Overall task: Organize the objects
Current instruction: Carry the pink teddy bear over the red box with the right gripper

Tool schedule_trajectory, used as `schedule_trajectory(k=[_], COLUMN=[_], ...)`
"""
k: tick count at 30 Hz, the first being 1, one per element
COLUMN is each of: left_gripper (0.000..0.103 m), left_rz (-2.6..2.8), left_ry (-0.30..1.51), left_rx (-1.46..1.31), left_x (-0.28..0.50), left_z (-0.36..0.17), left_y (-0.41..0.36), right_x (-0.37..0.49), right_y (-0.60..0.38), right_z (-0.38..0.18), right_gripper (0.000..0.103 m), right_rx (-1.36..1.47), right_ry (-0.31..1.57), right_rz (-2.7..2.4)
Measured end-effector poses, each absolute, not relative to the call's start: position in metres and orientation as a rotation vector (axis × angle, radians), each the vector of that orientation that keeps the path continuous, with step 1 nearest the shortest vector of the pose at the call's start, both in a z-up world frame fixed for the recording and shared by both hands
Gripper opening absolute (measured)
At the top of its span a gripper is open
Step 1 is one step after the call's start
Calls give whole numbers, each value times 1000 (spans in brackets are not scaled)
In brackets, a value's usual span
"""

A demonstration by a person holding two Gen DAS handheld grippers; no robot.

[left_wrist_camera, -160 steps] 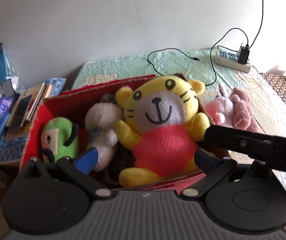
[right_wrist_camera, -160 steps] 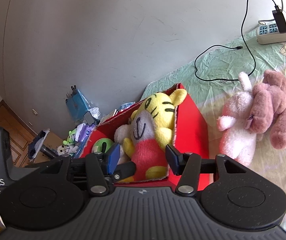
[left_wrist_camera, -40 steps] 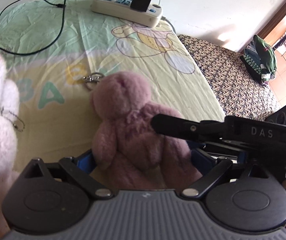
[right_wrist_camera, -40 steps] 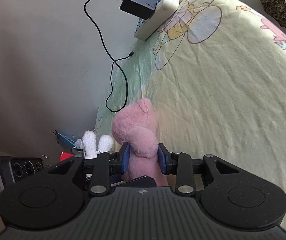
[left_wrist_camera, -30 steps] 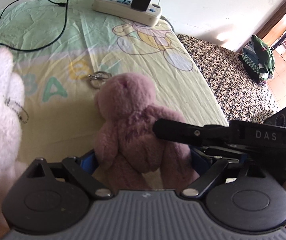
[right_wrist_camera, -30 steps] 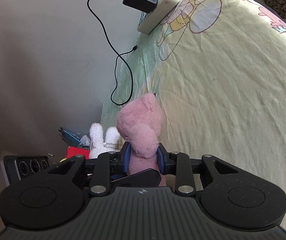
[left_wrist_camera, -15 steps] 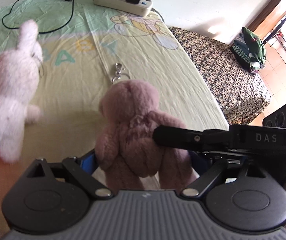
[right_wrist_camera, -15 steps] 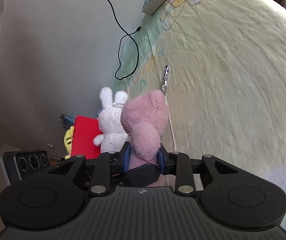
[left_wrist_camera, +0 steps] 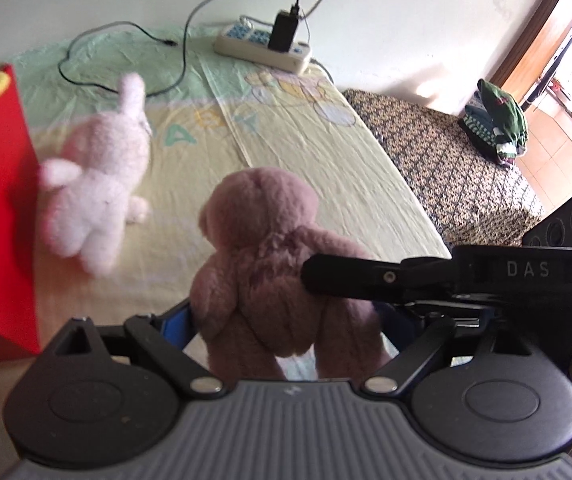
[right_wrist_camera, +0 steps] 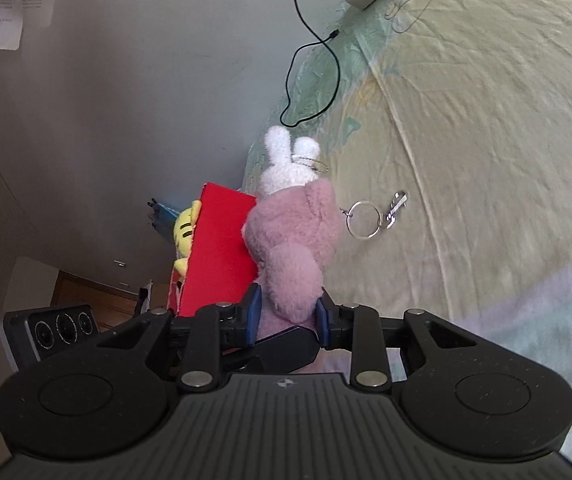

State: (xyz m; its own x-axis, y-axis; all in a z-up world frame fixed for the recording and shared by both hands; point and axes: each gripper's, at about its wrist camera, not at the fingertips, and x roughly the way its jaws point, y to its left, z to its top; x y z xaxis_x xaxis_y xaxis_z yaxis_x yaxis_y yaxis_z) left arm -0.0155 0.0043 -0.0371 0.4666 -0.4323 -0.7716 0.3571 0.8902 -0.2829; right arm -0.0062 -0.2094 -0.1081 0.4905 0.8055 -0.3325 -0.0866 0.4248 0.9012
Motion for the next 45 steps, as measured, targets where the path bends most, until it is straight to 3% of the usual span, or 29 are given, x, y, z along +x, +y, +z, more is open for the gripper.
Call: schedule_trajectory(k=[26, 45], left_gripper=[91, 91], left_rz=[-451, -330], left_ry=[564, 614], left_rx=[-131, -151], left_x=[-53, -9], left_z=[83, 58], left_y=[194, 312], right_x=[3, 49], right_y=[-39, 84], right_z=[19, 2], right_gripper=[31, 32], right_rx=[793, 721], right_ry=[578, 654], right_rz=[861, 884])
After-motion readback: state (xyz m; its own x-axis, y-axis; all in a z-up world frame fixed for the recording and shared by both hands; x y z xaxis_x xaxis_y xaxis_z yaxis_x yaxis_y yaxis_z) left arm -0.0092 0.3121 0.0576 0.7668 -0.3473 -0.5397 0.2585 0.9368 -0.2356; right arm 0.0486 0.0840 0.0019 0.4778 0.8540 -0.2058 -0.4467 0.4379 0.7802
